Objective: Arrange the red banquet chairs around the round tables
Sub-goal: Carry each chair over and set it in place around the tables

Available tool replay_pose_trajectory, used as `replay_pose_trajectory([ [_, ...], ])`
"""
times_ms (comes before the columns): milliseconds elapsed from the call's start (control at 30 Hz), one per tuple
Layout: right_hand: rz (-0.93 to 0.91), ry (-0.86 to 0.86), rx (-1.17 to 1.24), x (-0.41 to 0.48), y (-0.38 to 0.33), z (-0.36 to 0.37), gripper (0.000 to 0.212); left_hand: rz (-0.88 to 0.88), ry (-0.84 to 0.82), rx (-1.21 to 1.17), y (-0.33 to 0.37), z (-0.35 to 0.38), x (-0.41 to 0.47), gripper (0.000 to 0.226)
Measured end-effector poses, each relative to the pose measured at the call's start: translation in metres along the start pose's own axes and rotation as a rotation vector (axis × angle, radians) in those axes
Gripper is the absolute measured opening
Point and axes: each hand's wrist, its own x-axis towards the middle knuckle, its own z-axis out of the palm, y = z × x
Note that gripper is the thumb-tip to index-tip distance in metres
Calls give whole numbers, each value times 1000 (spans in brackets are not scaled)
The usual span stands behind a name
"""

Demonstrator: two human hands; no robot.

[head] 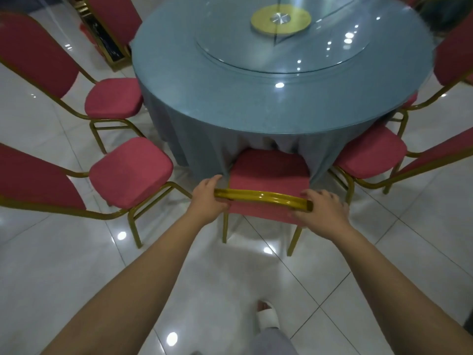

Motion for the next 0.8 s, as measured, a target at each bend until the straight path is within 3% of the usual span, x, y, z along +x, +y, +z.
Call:
replay_pose_trajectory([
  [67,-97,120,59,-17,-39,1,63,-12,14,-95,-21,-11,-19,87],
  [200,-334,227,218,-55,-142,37,46,-63,15,-183,-94,-48,-72,79],
  [400,-331,15,412,-100,-279,130,43,-116,89,-248,-227,-146,-142,72],
  [567,-360,-19,534,-120,-378,175,54,-148,182,-281,-324,-228,-180,64],
  [800,-411,-141,521,-108,-486,211,53,-246,293,-346,-423,-303,-179,65],
])
